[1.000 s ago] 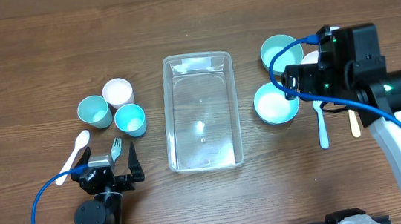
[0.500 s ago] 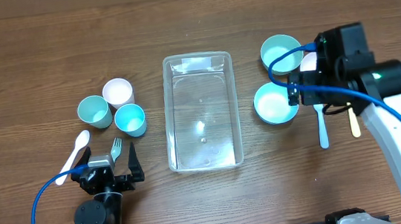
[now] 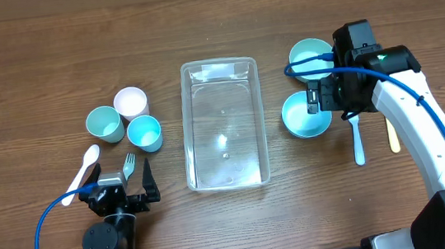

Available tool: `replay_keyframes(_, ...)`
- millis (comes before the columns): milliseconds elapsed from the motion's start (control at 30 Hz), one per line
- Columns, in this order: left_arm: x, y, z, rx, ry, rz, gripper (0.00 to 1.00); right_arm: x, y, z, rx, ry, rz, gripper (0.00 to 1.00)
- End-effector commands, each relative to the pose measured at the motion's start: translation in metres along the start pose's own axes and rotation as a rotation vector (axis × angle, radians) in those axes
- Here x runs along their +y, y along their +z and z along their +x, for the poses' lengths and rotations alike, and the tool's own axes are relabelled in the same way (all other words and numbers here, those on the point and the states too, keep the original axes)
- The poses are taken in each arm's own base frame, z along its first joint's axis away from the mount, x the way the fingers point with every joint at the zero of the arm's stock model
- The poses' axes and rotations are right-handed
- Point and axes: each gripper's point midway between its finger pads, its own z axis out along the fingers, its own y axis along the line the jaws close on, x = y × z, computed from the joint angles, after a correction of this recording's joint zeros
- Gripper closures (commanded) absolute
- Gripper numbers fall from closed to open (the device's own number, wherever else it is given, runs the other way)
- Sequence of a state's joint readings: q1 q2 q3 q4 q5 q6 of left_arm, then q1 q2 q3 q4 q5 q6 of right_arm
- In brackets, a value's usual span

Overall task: Pack container
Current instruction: 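Move the right gripper over the near teal bowl and grasp its rim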

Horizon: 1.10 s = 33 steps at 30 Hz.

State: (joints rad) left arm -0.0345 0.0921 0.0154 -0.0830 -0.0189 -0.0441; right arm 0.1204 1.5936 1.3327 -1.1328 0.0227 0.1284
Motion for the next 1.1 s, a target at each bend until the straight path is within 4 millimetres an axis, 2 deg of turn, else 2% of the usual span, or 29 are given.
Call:
replay_keyframes(0,0.001,0.001,0.003,0.005,0.021,0.001,0.0,0.002,0.002,-0.005,-0.017,0.007,-0.009,0.0)
replay_keyframes(133,0.001,0.001,0.003,0.005,0.021,0.001,0.0,0.003,0.002,-0.011,-0.043,0.007,-0.007,0.0)
replay_keyframes(233,0.001,0.001,0.003,0.005,0.021,0.001,0.0,0.001,0.004,-0.005,-0.02,0.008,-0.003,0.0)
replay_keyframes(367,0.001,0.001,0.003,0.005,0.021,0.001,0.0,-0.001,0.028,0.007,-0.004,0.008,0.0,0.02)
replay_keyframes(400,0.001,0.001,0.003,0.005,0.021,0.001,0.0,-0.001,0.037,0.009,-0.007,0.018,0.0,0.04)
replay_keyframes(500,0.001,0.001,0.003,0.005,0.021,0.001,0.0,-0.002,0.045,0.011,-0.016,0.027,-0.002,0.12)
replay_keyframes(667,0.001,0.001,0.003,0.005,0.021,0.001,0.0,-0.001,0.066,0.008,-0.075,0.027,-0.015,0.13)
replay_keyframes(800,0.001,0.001,0.003,0.005,0.021,0.001,0.0,-0.002,0.082,0.013,-0.096,0.027,-0.019,0.13)
replay_keyframes(967,0.001,0.001,0.003,0.005,0.021,0.001,0.0,-0.002,0.087,0.011,-0.121,0.026,-0.024,0.13)
replay_keyframes(1067,0.001,0.001,0.003,0.005,0.021,0.001,0.0,-0.003,0.09,0.015,-0.11,0.026,-0.022,0.17)
